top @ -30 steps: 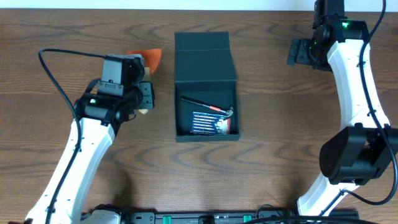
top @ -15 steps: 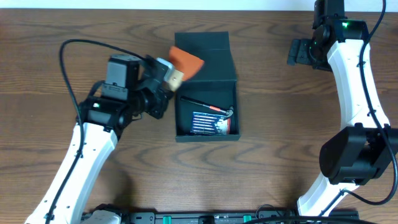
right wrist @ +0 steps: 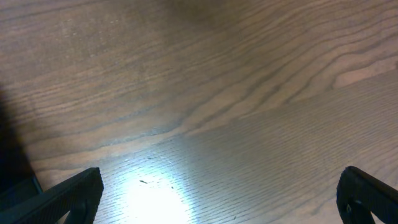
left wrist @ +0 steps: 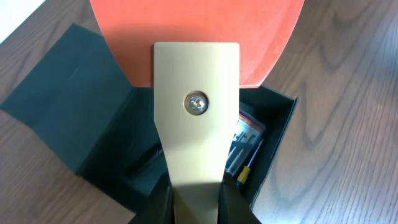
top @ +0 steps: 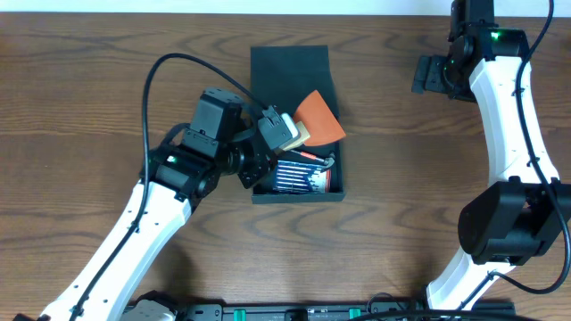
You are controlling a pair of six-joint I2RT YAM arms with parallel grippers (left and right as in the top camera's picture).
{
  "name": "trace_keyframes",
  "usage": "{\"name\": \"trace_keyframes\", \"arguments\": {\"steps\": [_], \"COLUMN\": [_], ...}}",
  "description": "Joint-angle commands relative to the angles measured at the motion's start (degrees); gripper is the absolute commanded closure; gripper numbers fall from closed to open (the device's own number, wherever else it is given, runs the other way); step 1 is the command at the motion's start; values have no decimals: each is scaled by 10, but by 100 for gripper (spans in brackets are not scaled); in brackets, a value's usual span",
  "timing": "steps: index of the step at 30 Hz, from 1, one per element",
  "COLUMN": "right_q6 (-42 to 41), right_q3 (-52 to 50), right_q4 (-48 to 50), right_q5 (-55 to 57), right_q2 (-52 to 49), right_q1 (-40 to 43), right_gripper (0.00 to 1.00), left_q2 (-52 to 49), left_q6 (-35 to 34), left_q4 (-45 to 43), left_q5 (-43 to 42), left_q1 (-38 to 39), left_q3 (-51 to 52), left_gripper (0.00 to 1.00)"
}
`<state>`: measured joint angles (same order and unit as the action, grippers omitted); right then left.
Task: Pack container
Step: 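Lift the scraper with the left gripper and carry it over the box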
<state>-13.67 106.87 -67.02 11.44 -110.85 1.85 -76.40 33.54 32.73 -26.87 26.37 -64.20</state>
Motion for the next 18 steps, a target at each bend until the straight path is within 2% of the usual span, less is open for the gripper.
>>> {"name": "trace_keyframes", "arguments": {"steps": [1,4,13,18], "right_q6": [-11,-11,-11,-11], "right_q3": [12,12,12,12], "right_q4": [-1,-1,-1,-1], "right_q5": [5,5,6,5], "right_q2": [8,8,8,8], "right_q1": [2,2,2,2], "right_gripper": [1,1,1,1], "left_q2": [-20,-42,-129,-163], "left_q6": [59,83,81,51], "left_q4": [-2,-2,-7,-23], "left_q5": [-10,-10,-10,-10], "left_q1": [9,16,38,39], "left_q3": [1,1,1,1], "left_gripper": [94,94,94,94]}}
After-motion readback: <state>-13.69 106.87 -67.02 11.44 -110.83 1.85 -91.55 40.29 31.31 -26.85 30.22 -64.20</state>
